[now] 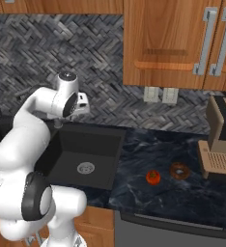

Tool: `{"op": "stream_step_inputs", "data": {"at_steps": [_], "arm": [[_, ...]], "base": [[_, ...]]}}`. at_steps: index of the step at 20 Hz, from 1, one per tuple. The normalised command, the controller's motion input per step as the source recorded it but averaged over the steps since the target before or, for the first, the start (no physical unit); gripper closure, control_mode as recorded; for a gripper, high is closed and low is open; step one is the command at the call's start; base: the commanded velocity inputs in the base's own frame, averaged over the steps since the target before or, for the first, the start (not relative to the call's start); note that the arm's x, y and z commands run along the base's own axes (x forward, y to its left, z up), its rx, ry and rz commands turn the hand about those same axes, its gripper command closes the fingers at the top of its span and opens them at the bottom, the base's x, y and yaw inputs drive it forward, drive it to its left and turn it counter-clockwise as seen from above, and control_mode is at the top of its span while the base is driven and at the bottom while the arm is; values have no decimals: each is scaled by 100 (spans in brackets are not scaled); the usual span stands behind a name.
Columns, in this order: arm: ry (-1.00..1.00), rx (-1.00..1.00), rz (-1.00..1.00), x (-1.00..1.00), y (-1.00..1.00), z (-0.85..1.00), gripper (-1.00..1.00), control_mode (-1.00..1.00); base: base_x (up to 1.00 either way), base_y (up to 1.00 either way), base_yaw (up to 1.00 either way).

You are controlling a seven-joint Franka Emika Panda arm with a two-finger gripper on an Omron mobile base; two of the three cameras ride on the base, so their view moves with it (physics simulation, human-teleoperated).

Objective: Turn on the sink faucet. Then move the tomato from the counter to the sink. Turn off the sink. Move the vegetable from the sink to the pot next to the stove. Finally move the pot to the front left burner.

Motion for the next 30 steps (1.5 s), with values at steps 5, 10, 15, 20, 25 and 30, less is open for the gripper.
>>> {"op": "stream_step_inputs", "data": {"at_steps": [5,10,15,20,25,30], "arm": [[0,2,0,57,46,-8,-100,-100],[0,2,0,45,47,-15,-100,-100],[0,6,0,39,25,-13,-100,-100],[-2,2,1,49,20,-23,-100,-100],[-3,1,0,55,19,-28,-100,-100],[-1,1,0,55,8,-24,-100,-100]], "base": [[0,0,0],[0,0,0],[0,0,0],[0,0,0],[0,0,0],[0,0,0]]}}
